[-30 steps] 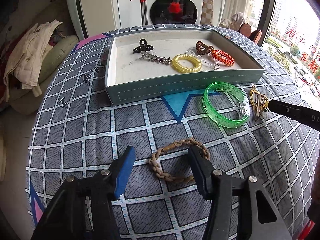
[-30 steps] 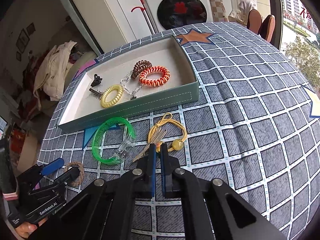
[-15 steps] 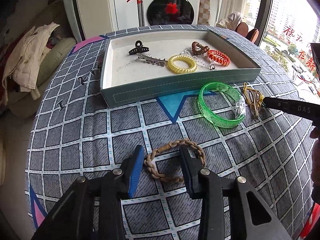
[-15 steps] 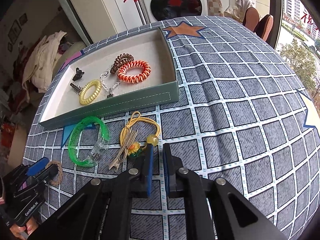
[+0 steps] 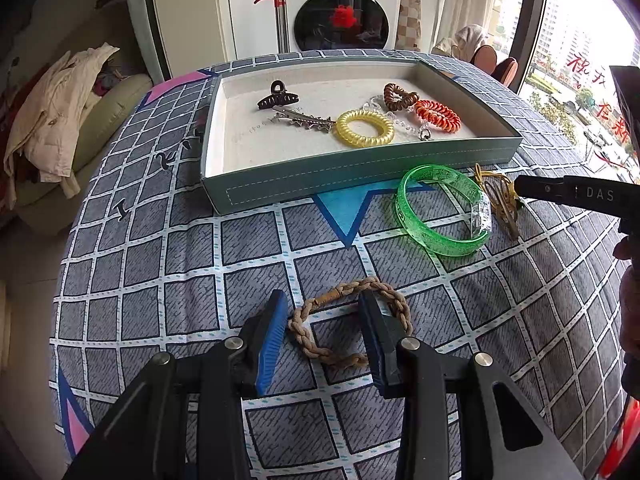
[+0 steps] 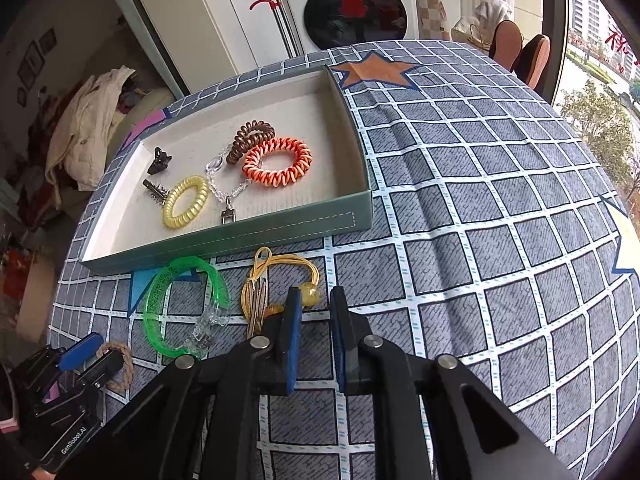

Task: Organize jewelry
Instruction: 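Grasp the yellow cord tie with the right tool while the left tool grasps the braided brown tie, then carry both ties into the tray and open both tools to release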

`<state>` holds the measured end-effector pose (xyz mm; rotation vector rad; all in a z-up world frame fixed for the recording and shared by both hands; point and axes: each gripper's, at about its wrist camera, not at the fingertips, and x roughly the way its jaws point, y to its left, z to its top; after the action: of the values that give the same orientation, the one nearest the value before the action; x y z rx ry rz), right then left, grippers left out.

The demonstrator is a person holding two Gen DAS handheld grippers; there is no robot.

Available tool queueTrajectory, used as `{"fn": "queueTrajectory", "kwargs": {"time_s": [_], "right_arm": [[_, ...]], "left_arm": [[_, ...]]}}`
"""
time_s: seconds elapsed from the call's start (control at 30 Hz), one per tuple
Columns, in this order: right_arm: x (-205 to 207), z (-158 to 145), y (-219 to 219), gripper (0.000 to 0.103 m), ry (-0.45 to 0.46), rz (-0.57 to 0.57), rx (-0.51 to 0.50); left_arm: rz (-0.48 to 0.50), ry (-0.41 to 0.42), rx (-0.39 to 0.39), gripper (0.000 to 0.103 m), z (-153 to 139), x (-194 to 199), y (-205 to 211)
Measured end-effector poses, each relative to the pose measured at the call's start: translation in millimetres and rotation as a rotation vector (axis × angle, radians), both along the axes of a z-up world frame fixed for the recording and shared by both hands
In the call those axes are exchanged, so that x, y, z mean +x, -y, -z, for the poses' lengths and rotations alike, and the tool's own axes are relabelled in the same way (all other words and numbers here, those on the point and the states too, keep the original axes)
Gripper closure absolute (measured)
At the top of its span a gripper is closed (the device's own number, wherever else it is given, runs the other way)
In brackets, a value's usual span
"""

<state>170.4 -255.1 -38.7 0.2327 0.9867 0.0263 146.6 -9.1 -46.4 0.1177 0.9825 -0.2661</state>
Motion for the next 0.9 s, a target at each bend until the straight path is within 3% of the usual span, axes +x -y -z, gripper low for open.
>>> {"fn": "queueTrajectory", "kwargs": {"time_s": [0.03,0.07,0.2,0.37,0.4,0.5,0.53,0.57,0.6,0.9], "right_arm": [[-0.3,-2.0,-0.5,0.067,0.01,0.004,-0.01],[-1.1,-4.1,0.1,0.063,0.023,0.016,-0.026],[4.8,-2.1,1.3,0.061,0.006,0.012,-0.005],[9.0,5.9,-18.8,0.062,-0.013,-0.021,-0.108],[8.5,6.2,-22.2,0.063,-0.013,-0.028,-0.127],[4.3,6.5,-31.1,0.089,-0.014,-0.06,-0.183],[2.5,6.1,-30.6,0.089,-0.013,-0.061,-0.171],[0.8,5.7,-28.4,0.089,-0.012,-0.055,-0.151],[-0.7,5.4,-25.4,0.089,-0.011,-0.046,-0.135],[-17.5,-20.5,-9.7,0.089,0.064,-0.033,-0.045]], "left_arm": [[-0.001,0.0,-0.001,0.046,0.0,0.1,-0.1],[-0.001,-0.001,-0.002,0.046,-0.1,0.1,-0.3],[-0.001,0.001,-0.001,0.046,-0.1,0.3,-0.3],[-0.001,0.001,-0.001,0.046,-0.2,0.4,-0.1],[0.001,0.003,0.001,0.046,-0.2,0.6,0.1],[0.013,0.009,0.006,0.047,-0.2,0.0,2.0],[0.016,0.01,0.004,0.047,-0.3,-0.2,2.2],[0.024,0.01,-0.003,0.055,-0.6,-0.5,2.2],[0.032,0.01,-0.008,0.075,-0.5,-0.8,2.6],[0.026,0.004,-0.128,0.078,-12.1,-1.3,-12.8]]}}
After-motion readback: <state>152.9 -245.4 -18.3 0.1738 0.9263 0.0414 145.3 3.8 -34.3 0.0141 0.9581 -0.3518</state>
